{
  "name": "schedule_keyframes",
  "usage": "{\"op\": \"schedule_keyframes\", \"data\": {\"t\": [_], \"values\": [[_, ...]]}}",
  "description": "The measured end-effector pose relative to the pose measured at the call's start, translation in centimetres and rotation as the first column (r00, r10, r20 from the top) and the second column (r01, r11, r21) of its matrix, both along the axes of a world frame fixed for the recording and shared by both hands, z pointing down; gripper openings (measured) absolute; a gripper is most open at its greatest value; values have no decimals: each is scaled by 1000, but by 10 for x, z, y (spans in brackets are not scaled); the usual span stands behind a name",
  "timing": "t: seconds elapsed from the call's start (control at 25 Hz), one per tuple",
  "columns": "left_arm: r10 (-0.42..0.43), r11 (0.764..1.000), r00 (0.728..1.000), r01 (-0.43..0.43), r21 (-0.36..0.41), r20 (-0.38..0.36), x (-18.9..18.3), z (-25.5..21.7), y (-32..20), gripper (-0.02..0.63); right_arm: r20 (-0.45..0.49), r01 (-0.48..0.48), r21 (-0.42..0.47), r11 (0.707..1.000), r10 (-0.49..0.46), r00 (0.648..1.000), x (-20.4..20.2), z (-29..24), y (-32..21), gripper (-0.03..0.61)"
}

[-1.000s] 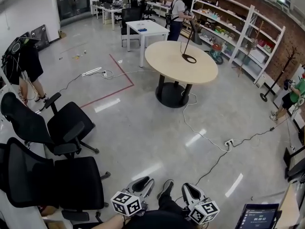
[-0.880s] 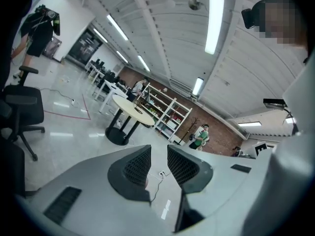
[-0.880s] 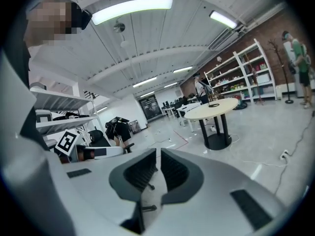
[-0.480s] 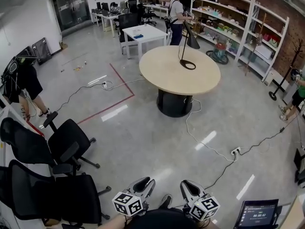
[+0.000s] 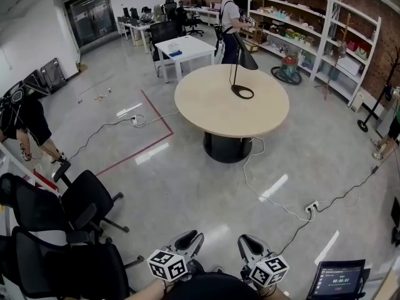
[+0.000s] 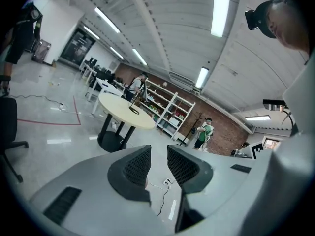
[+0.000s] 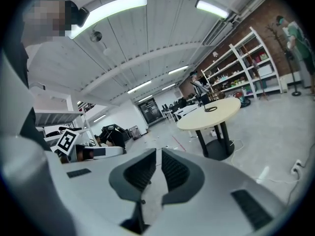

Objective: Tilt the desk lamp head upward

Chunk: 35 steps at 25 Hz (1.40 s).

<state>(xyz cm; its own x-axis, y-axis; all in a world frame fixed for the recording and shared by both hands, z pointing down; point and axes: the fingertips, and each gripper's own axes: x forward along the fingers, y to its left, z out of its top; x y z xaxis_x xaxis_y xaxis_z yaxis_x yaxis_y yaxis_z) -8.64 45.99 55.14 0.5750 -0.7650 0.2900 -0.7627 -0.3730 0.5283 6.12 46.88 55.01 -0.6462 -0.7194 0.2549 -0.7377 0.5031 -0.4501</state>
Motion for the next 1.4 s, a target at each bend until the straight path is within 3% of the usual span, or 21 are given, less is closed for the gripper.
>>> {"op": "schedule_keyframes", "data": {"t": [0.24,0.8,1.08,1.4], "values": [[11,1000,1000,-11,-15,-10,-6,9,-62,109,-14,-16,0,1000,16,1000,-4,4,-59,20],[177,984,980,-178,2,-94,-37,-2,-244,109,-94,-183,-19,983,180,979,-40,-6,-212,20],[194,978,974,-202,-56,-114,-50,17,-286,109,-86,-221,-71,973,214,973,-48,5,-246,20],[210,974,975,-215,-67,-77,-30,25,-334,109,-33,-249,-92,964,247,969,-28,19,-303,20]]}}
